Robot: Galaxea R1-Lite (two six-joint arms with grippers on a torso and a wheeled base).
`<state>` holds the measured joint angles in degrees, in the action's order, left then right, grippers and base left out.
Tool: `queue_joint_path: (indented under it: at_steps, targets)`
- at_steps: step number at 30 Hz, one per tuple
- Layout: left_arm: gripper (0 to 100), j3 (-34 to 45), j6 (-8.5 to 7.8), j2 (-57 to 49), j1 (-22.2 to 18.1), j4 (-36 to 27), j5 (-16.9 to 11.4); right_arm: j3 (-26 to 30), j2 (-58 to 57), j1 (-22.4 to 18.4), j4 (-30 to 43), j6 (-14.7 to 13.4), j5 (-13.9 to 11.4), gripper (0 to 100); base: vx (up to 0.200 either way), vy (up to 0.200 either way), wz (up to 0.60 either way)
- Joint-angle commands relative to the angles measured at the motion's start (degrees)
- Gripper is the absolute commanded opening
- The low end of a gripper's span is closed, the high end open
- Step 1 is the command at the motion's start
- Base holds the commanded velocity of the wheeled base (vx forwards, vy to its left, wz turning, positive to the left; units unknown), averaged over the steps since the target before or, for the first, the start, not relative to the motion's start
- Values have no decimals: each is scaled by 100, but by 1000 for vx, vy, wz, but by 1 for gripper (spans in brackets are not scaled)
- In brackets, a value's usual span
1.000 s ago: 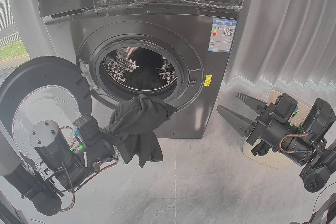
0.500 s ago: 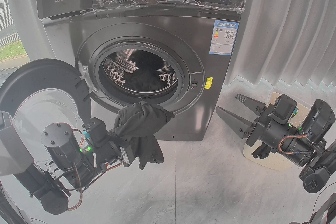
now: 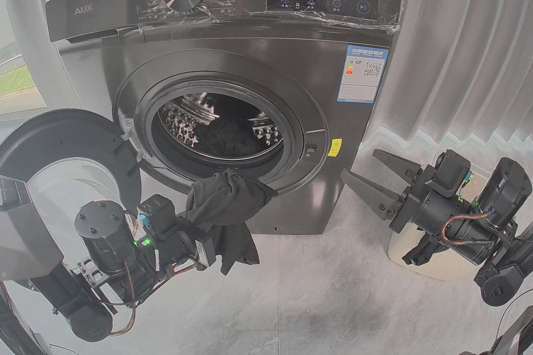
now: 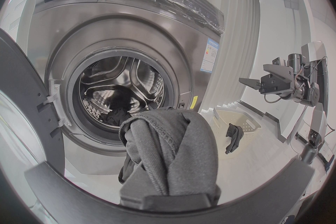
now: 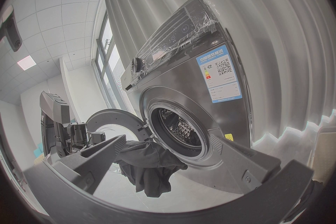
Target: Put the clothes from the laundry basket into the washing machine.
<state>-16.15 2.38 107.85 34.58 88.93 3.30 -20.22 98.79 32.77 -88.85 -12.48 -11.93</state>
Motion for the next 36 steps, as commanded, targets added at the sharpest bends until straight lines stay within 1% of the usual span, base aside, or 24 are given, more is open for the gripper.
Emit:
queue_joint_path:
  at_steps: [1,4,5,7,8,10,15,18,24,29,36]
  targets:
    - [0,7,0,78,13,1,4,1,8,10,-1,0,-2,100,0,0,0]
    - [0,16,0,87,22,1,4,19,8,10,8,0,7,100,0,0,0]
    - [0,24,0,87,22,1,12,115,8,10,8,18,16,100,0,0,0]
    - [0,16,0,87,22,1,4,221,8,10,8,71,16,100,0,0,0]
    - [0,16,0,87,22,1,4,282,26,1,8,150,16,100,0,0,0]
    - [0,24,8,87,22,1,4,317,35,-25,8,220,16,100,0,200,0]
    - [0,24,8,87,22,1,4,352,61,-78,8,229,60,100,0,200,0]
    - [0,24,8,96,22,1,4,493,96,-201,8,238,77,100,0,200,0]
    - [0,33,8,96,31,1,4,915,386,-464,16,361,86,100,0,0,0]
    - [0,33,8,105,22,1,4,915,422,-508,16,387,86,100,0,0,0]
    - [0,33,8,166,13,1,4,897,413,-447,8,387,86,100,0,200,0]
